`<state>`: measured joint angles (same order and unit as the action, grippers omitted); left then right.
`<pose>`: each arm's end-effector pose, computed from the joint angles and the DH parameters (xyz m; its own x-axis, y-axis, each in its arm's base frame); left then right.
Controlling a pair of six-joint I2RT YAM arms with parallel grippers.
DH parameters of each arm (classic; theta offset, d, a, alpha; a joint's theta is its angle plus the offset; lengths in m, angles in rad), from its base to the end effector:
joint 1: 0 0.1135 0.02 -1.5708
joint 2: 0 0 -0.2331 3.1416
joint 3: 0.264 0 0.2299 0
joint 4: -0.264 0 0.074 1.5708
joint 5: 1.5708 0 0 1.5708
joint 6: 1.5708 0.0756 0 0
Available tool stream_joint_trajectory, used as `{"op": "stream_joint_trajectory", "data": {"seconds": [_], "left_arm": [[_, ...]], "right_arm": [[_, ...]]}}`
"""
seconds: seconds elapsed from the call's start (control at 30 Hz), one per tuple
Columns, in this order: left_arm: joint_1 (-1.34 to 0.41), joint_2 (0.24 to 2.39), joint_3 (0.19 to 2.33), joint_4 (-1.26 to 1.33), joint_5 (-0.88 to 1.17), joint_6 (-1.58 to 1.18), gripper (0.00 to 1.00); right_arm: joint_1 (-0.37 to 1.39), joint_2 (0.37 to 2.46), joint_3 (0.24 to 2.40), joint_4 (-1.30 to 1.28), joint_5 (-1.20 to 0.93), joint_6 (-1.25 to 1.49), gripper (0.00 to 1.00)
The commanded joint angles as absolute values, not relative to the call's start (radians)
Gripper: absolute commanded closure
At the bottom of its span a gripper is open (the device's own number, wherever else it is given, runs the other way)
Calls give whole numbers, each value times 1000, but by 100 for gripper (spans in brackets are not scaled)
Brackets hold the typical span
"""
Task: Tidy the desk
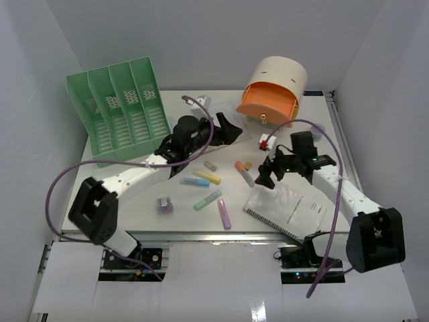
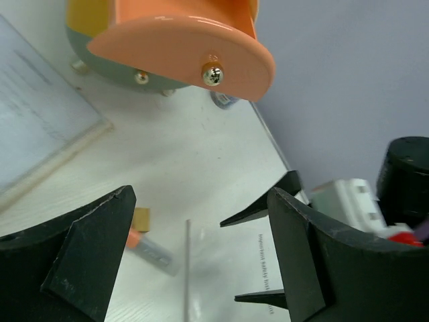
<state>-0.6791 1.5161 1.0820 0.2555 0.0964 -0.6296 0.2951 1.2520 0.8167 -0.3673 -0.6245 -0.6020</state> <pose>0.2917 -0.2448 0.2808 -0.5232 -0.3308 -0.7853 0.4835 0.6436 -0.5933 0.2431 0.1201 0.1983 -0.2134 -0.5450 -0.8108 -0.9045 0.4239 -0.0469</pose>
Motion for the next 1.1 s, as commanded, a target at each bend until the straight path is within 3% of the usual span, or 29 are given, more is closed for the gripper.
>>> {"op": "stream_joint_trajectory", "data": {"seconds": [0.0,0.27,0.53,0.7,0.87,0.97,1.07], "left_arm": [[-664,1269,919,72,8,-434,9],[-653,874,600,-115,-101,-577,10],[-653,648,416,-184,-132,-711,10],[-653,634,388,-198,-122,-731,10],[-653,632,350,-136,-46,-733,10],[-653,633,342,-126,-24,-726,10],[-653,645,347,-130,-11,-709,10]], "right_arm": [[488,1371,881,-285,-135,-466,12],[540,1624,1026,-305,-45,-338,20],[549,1748,1073,-302,-136,-301,33],[548,1768,1064,-297,-163,-302,49],[548,1773,1046,-295,-204,-318,82],[549,1755,1034,-306,-254,-342,91],[548,1718,1038,-352,-326,-392,92]]}}
